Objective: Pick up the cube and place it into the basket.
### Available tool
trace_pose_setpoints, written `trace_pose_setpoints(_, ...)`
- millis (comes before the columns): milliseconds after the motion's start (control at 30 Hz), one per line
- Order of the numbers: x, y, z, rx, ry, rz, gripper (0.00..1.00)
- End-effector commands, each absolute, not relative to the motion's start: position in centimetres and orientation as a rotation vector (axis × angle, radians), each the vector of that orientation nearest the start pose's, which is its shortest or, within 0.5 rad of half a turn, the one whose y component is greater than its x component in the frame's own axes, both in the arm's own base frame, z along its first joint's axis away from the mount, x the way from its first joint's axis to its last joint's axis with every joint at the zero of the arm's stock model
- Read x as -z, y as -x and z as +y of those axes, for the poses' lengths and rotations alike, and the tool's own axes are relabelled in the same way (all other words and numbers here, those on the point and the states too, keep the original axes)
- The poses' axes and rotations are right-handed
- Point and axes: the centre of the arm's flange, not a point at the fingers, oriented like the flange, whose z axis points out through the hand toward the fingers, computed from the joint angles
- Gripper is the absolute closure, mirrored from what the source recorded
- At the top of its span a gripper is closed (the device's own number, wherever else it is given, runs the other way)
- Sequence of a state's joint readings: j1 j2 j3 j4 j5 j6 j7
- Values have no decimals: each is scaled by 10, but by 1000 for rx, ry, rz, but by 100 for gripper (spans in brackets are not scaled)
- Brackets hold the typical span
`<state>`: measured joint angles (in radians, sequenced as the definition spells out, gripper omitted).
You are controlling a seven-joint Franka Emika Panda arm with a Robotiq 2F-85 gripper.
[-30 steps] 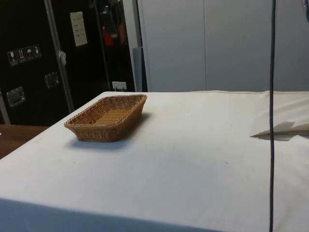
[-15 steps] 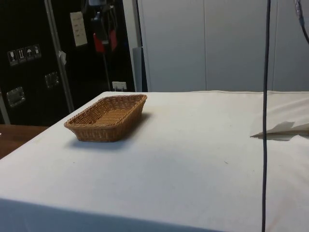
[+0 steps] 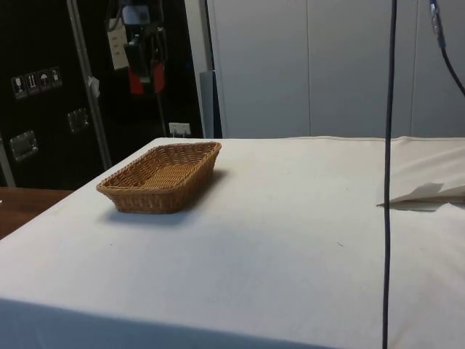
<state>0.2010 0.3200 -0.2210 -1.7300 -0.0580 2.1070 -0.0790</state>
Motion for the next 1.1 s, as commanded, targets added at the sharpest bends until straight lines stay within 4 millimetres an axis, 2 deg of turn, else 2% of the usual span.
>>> trace_pose_setpoints(0,-405,-652,-3,102,3240,-156,97)
trace_pose_setpoints(333,-389,-658,-3,105,3190,-119,97)
trace_pose_setpoints(367,-392,-656,-3,109,3201,-121,97)
trace_pose_setpoints(600,-371,-664,-6,96,3201,-98,97)
trace_pose_setpoints(667,-371,-663,-7,96,3208,-100,97)
trace_pose_setpoints(1067,-325,-673,-15,86,3222,-62,97)
